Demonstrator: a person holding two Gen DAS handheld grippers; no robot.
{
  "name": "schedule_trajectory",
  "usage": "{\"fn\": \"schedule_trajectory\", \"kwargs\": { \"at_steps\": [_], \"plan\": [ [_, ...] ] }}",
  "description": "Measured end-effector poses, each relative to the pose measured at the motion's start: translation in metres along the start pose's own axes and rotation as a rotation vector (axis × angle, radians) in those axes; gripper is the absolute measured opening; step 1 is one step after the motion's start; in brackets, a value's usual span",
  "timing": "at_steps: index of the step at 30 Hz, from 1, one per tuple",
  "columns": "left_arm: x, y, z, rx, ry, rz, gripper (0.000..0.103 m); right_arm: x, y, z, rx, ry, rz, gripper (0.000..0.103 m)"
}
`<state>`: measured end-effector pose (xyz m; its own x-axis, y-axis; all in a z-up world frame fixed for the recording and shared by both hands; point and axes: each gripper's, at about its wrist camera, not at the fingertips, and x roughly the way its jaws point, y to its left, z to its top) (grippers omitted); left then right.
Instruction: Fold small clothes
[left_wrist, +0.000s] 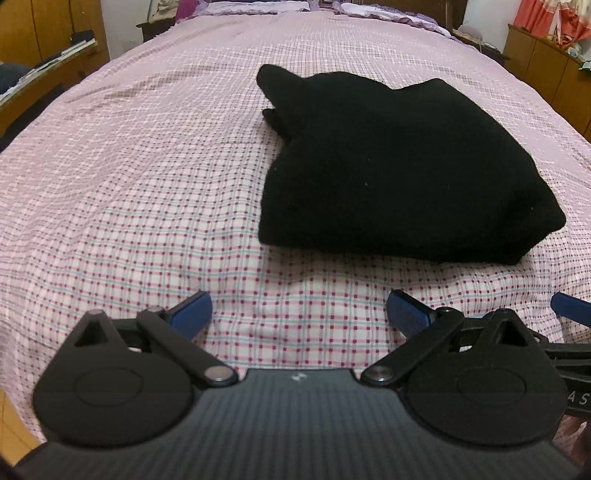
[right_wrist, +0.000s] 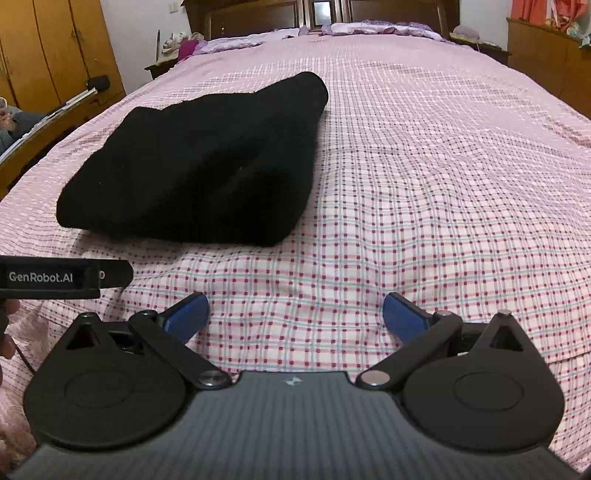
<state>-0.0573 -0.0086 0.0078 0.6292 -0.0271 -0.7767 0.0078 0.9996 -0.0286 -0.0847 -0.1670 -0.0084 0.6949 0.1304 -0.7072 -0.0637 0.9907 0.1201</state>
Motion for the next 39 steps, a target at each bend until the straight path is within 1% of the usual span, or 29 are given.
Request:
{"fn": "schedule_trajectory", "kwargs": {
  "at_steps": [8,19,39],
  "plan": [
    [0.0008,-0.0022,-0.0014,0.012,-0.004,0.011,0.103,0.0006,-0.0004,0.0002,0.01,0.005,-0.001,0.103],
    [0.0005,-0.0023,-0.0008,0.029,0.003,0.008,0.103,0.0036,-0.0012,0.0031,0.01,0.013,-0.005,0.103],
    [0.0013,-0.0017,-0.0012,0.029,0.003,0.008,0.103,0.0047,-0.0007,0.005,0.008,0.021,-0.009,0.103]
  ]
}}
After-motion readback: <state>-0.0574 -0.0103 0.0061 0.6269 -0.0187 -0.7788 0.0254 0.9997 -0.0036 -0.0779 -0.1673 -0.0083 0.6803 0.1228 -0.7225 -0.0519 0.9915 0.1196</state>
